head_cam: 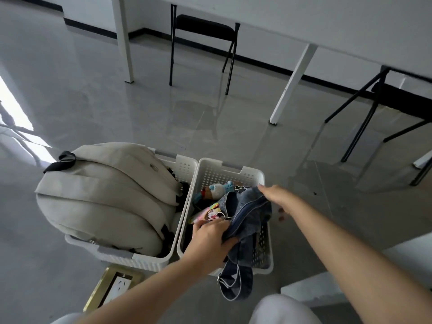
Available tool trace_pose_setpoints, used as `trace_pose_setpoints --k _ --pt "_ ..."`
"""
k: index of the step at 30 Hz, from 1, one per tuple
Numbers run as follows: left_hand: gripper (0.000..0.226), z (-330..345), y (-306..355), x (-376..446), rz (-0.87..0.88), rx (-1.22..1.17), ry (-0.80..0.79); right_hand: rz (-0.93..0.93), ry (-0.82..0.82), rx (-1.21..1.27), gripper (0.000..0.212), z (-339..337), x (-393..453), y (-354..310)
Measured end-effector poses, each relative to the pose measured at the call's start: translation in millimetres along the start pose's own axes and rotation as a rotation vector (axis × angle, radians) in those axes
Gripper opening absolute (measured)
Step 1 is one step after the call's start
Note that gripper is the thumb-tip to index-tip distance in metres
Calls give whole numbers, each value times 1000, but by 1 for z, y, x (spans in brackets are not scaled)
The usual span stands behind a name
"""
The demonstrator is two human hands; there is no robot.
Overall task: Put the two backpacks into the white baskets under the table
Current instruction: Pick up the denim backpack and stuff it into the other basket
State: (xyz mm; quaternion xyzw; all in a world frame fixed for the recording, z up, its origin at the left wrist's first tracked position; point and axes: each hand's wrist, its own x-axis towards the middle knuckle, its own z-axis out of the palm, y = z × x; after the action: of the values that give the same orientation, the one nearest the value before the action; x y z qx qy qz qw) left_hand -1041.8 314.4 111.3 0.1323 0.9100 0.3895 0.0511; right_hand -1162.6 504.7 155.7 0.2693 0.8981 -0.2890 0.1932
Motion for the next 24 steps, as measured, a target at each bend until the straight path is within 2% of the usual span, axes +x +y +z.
trace_pose_setpoints --k 2,3,5,8,10,12,14,17,20,24 --pt "24 -5 -2 -4 -13 -67 3 127 -159 111 51 13 -2 4" --pt "24 -6 -3 -6 -55 -113 -8 147 -169 158 41 19 3 8" --pt "22 -10 -6 -6 -157 -175 -32 118 -70 262 30 29 18 17" --pt "20 -28 5 3 -187 -182 2 -117 177 380 39 20 30 0" --pt "22 -51 23 17 -142 -258 184 -312 320 520 25 -8 28 -36" --pt "32 -75 47 27 -68 -304 393 -420 428 686 26 -45 19 -79" --pt "34 -90 72 31 46 -332 476 -516 517 765 24 -71 14 -110" --pt "34 -105 95 36 125 -373 512 -630 526 748 22 -96 -13 -142" --pt "35 -116 99 48 101 -459 532 -619 533 743 26 -113 -18 -164" --pt "27 -89 95 38 26 -382 389 -572 474 566 24 -104 -12 -155"
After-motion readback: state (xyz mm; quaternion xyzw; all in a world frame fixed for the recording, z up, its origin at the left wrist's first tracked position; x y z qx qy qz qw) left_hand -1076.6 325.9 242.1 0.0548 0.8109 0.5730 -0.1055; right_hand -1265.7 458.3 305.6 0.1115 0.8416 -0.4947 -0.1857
